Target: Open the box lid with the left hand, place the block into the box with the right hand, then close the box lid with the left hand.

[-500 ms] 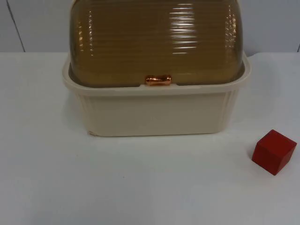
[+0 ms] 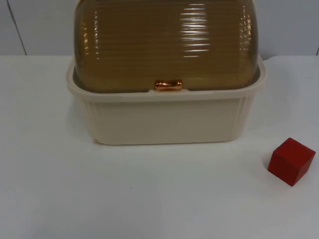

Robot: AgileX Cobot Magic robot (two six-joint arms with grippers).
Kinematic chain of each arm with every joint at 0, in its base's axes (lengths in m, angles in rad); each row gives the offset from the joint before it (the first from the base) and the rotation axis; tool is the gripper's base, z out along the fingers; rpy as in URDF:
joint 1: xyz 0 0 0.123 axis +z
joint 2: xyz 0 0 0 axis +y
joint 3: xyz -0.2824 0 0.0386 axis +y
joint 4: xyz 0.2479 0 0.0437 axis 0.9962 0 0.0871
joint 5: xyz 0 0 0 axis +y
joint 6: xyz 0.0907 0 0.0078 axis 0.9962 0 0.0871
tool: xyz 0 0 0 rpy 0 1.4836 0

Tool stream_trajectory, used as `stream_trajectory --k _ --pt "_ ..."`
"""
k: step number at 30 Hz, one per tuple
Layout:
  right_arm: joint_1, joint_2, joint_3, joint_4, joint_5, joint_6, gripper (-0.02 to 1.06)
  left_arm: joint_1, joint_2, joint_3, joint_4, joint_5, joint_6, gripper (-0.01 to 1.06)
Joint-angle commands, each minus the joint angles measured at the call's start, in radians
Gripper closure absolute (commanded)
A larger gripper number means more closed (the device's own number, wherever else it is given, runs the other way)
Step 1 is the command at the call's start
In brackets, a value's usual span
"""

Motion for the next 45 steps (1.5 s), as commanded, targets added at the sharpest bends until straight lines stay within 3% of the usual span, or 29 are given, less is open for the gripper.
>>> stream_trajectory --k 1,5,7,11,14,18,21,24,27,36,42,45 --pt "0.003 0.014 -0.031 -0.05 -0.021 0.006 -0.01 0.001 0.005 -0.018 0.009 -0.026 -0.023 0.0" --pt "0.003 0.142 -0.118 -0.185 -0.108 0.037 -0.01 0.001 0.105 -0.102 0.051 -0.062 -0.023 0.0" --pt "0.003 0.288 -0.184 -0.279 -0.253 0.113 -0.01 0.001 0.21 -0.191 0.083 -0.116 -0.042 0.0" --pt "0.003 0.456 -0.276 -0.263 -0.352 0.137 -0.01 0.001 0.328 -0.292 0.09 -0.183 -0.048 0.0" --pt "0.003 0.549 -0.344 -0.235 -0.359 0.137 -0.01 0.001 0.399 -0.348 0.092 -0.24 -0.048 0.0" --pt "0.004 0.661 -0.458 -0.217 -0.375 0.109 -0.01 0.001 0.508 -0.414 0.092 -0.394 -0.048 0.0" --pt "0.004 0.678 -0.486 -0.219 -0.415 0.109 -0.01 0.001 0.545 -0.439 0.091 -0.434 -0.06 0.0" --pt "0.004 0.681 -0.488 -0.225 -0.504 0.109 -0.01 0.001 0.583 -0.457 0.086 -0.451 -0.073 0.0" --pt "0.004 0.681 -0.488 -0.225 -0.528 0.113 -0.01 0.001 0.601 -0.458 0.079 -0.46 -0.073 0.0" --pt "0.004 0.713 -0.488 -0.223 -0.524 0.136 -0.01 0.001 0.703 -0.458 0.0 -0.476 -0.054 0.0" --pt "0.004 0.724 -0.488 -0.223 -0.481 0.136 -0.01 0.001 0.863 -0.461 -0.22 -0.478 0.162 0.0" --pt "0.004 0.724 -0.488 -0.223 -0.479 0.136 -0.01 -0.016 0.951 -0.461 -0.388 -0.468 0.344 0.0"
